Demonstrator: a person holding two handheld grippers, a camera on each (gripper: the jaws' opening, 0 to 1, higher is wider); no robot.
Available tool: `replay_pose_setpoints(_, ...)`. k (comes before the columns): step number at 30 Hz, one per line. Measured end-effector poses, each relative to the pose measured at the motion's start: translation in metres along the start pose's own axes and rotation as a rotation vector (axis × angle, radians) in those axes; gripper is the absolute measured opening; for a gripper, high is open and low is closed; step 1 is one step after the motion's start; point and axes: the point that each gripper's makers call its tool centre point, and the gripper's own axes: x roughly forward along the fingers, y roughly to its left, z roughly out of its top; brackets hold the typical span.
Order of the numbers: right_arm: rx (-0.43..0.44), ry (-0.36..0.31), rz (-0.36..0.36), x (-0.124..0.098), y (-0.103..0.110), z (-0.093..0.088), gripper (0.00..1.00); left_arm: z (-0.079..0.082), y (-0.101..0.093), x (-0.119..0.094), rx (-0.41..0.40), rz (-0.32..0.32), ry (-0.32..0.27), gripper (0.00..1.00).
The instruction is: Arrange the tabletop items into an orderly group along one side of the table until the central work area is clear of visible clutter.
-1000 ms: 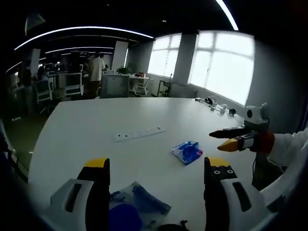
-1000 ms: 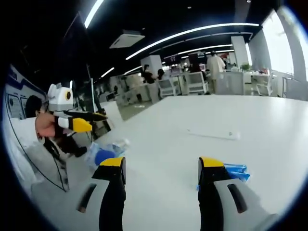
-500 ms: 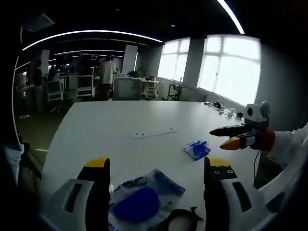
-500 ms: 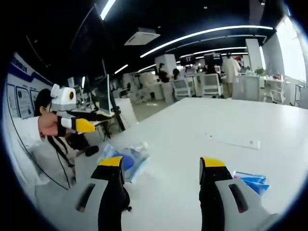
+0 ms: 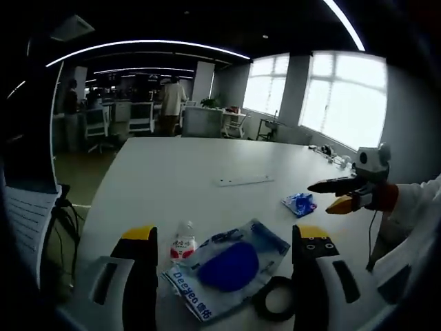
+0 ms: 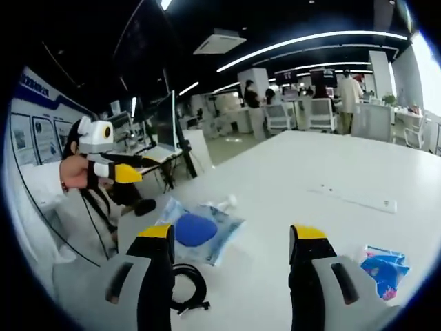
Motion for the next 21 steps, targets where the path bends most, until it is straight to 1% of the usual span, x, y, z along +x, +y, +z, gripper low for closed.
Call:
replay_pose_setpoints(6, 0.015, 0.043, 0.033, 0.016, 0.012, -0.017, 0.65, -0.015, 0.013, -0.004, -0.026, 0.021, 0.016, 0.81)
replay_pose_setpoints(11, 0.019, 0.071, 0.042, 0.026, 0.016, -0.027, 0.63, -0.026, 0.024, -0.004, -0.042, 0.034, 0.027, 0.80)
replay_pose_setpoints(13, 0.016, 0.071, 0.040, 0.030, 0.017, -0.030, 0.61, -0.032, 0.030, -0.003, -0.046, 0.038, 0.034, 0.80)
replay_pose_setpoints(15, 0.013, 0.089, 0.039, 0.034, 0.017, -0.035, 0.59, -0.038, 0.035, -0.001, -0.053, 0.042, 0.044, 0.79)
replay_pose_setpoints(17, 0.016, 0.091, 0.042, 0.037, 0.018, -0.039, 0.58, -0.044, 0.041, 0.001, -0.060, 0.046, 0.054, 0.79)
replay_pose_setpoints(18, 0.015, 0.107, 0.042, 0.040, 0.019, -0.044, 0.57, -0.045, 0.042, 0.001, -0.062, 0.047, 0.056, 0.78)
replay_pose_setpoints(21, 0.022, 0.115, 0.047, 0.043, 0.020, -0.049, 0.56, -0.053, 0.049, 0.005, -0.074, 0.050, 0.066, 0.76)
